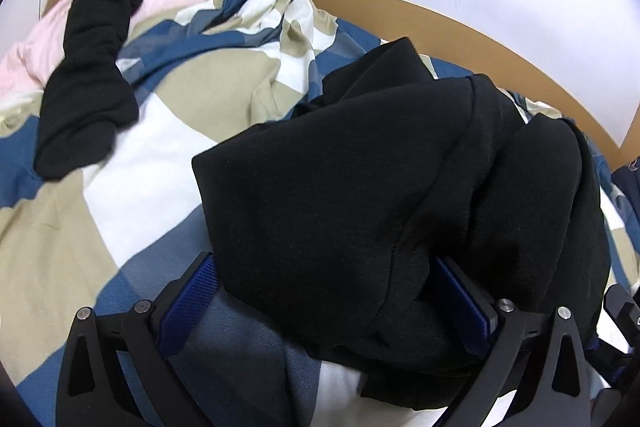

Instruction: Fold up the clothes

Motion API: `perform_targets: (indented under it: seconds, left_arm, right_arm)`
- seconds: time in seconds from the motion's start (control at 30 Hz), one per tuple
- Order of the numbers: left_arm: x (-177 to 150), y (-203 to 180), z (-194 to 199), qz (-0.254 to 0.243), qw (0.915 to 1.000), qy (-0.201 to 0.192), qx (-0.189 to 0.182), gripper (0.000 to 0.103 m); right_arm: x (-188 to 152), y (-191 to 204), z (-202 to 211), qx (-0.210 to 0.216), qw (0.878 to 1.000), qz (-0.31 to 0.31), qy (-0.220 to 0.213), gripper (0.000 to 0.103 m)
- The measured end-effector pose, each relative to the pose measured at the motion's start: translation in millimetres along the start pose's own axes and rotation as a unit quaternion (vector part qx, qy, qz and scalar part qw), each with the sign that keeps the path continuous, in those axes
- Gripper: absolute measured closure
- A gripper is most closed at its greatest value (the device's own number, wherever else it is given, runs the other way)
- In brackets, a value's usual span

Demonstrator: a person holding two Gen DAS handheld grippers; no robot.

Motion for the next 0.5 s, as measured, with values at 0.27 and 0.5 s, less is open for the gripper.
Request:
perform_targets:
  seconds: [0.27, 0.5]
  left_arm:
    - [-1, -4, 5, -0.007, 0.9999, -0.002, 0.011, 0.0]
    - [3, -7, 6, 0.0, 1.0, 0.002, 0.001, 0.0]
  right_arm:
    - [2, -7, 3, 0.002, 1.0, -0.014, 0.003, 0.0]
    - [5, -12, 0, 0.005, 1.0, -0.021, 0.009, 0.0]
Point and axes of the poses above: each gripper's, at about its wrist camera, not at the fingertips, and z roughly against the way its jaws point, y to its left, x to its top, the point moved 1 cm from there along -z, roughly the way its jaws point, and after that the axes turned 14 degrees about -z, right-handed, at the moved point
